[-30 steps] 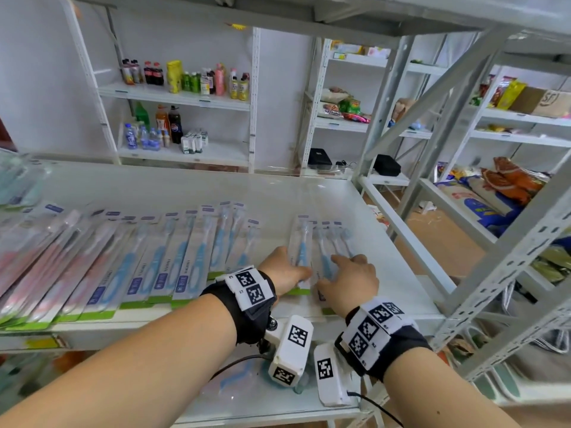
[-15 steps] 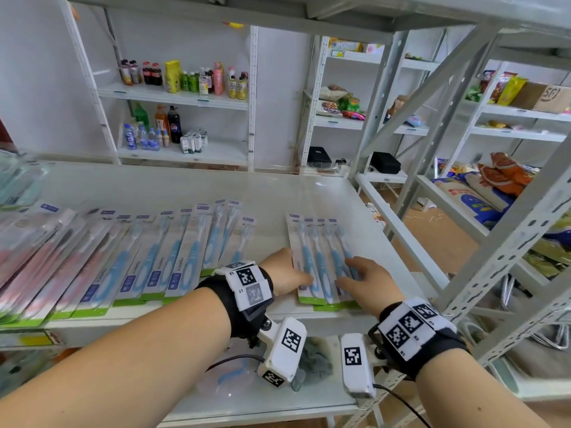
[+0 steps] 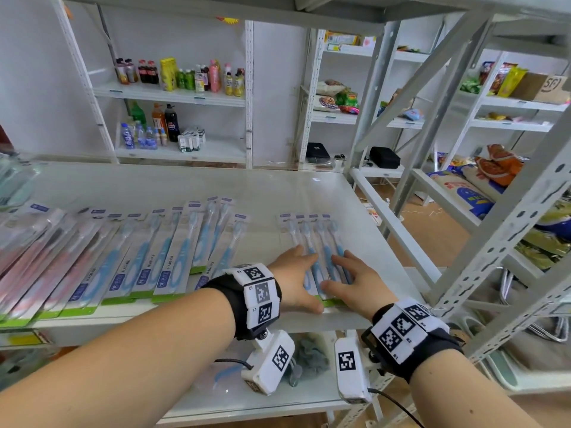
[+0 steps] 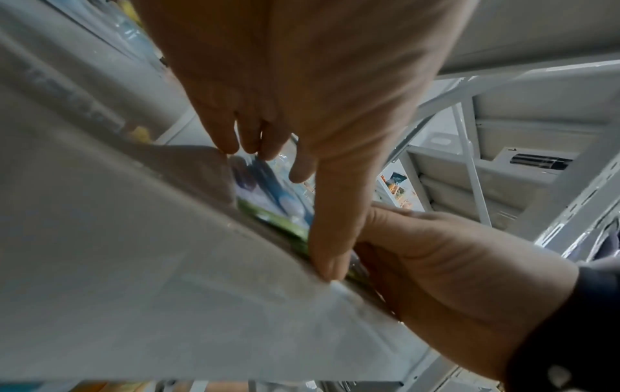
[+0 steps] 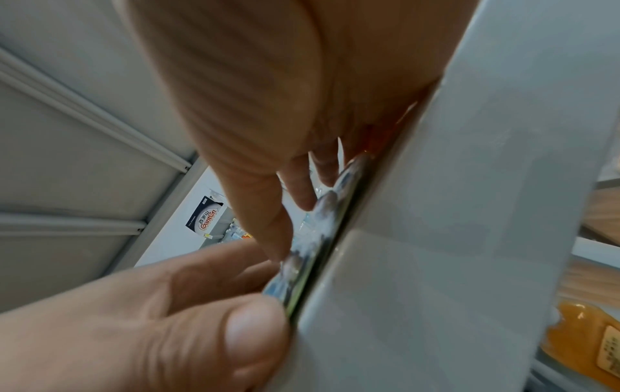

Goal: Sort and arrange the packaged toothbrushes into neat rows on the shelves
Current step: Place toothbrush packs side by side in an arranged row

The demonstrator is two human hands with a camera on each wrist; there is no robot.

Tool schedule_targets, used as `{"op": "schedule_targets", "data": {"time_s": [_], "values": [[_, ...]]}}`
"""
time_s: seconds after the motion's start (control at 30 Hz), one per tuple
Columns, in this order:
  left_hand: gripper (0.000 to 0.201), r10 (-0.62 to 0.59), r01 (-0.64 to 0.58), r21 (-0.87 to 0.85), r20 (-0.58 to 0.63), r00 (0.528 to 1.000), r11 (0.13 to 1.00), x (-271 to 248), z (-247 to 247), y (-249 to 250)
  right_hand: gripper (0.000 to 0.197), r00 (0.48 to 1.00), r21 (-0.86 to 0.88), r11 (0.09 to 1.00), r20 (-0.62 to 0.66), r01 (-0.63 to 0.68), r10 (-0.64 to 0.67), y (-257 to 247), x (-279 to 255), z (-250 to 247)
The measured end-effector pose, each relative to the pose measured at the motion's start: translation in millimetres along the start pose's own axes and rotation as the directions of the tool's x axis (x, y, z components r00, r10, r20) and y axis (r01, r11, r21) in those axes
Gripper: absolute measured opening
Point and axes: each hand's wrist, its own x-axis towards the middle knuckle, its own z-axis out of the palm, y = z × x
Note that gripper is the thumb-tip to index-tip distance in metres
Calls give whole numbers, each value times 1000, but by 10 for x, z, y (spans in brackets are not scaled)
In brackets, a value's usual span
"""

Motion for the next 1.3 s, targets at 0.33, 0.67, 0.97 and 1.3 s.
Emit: {"op": "schedule_targets", "data": {"time_s": [0.33,0.67,0.97,1.3], "values": [[85,64,-64,47,-9,998,997,-72,-84,29,71,1000,-18,1000,13,-23,24,-19,-5,-31],[78,78,-79,71,23,997,994,-21,-121,149,68,997,11,997,-34,-74,74,38,40,-77],[84,77,-78,82,10,997,994,21,-88,129,69,995,-13,996,-37,-93,92,36,62,-99],[81,23,-29,-42,-132,991,999,-77,-148,46,63,997,5,999,-64,-38,38,-182,83,-155]]}}
